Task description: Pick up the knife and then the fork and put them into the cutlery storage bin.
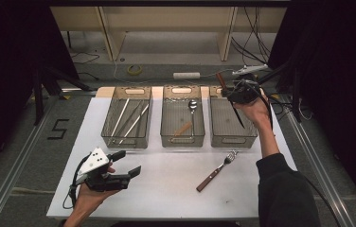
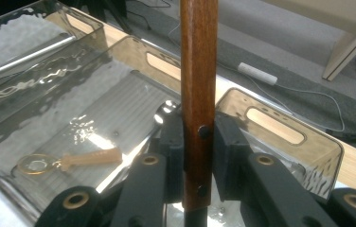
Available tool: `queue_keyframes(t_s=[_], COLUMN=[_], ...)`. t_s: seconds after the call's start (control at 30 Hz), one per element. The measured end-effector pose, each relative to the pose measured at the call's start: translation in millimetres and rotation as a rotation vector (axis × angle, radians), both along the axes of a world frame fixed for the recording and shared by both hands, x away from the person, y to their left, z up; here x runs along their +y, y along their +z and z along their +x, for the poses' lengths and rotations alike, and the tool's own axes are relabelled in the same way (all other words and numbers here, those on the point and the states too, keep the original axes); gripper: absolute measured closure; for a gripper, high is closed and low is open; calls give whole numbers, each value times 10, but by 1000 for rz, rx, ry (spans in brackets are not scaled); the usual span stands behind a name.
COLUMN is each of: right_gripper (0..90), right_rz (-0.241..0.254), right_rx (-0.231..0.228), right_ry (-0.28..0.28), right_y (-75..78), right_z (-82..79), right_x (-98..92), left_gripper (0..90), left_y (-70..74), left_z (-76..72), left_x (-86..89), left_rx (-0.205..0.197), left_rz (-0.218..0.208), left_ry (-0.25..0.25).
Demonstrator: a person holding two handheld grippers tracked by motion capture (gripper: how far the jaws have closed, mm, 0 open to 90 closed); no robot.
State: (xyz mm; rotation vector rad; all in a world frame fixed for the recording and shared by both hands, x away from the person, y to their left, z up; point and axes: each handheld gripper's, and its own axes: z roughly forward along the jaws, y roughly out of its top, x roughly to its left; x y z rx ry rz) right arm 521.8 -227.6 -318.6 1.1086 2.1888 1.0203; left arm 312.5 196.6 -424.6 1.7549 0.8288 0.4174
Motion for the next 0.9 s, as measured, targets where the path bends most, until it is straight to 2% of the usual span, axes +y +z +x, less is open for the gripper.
queue_keyframes(t_s=[0.17, 0.43, 0.9], right_gripper=[770, 770, 769], right_rz=[2, -22, -42], right_rx=[7, 41, 89], right_ry=[-24, -75, -114], right_y=[-67, -278, -570], right_z=[54, 141, 159], right_x=[-22, -70, -133], left_gripper=[186, 186, 185], left_y=[-3, -9, -10], left_z=[2, 2, -1], left_x=[2, -4, -16], left_rx=[2, 6, 4], left_rz=[-4, -3, 1], left_ry=[5, 0, -1])
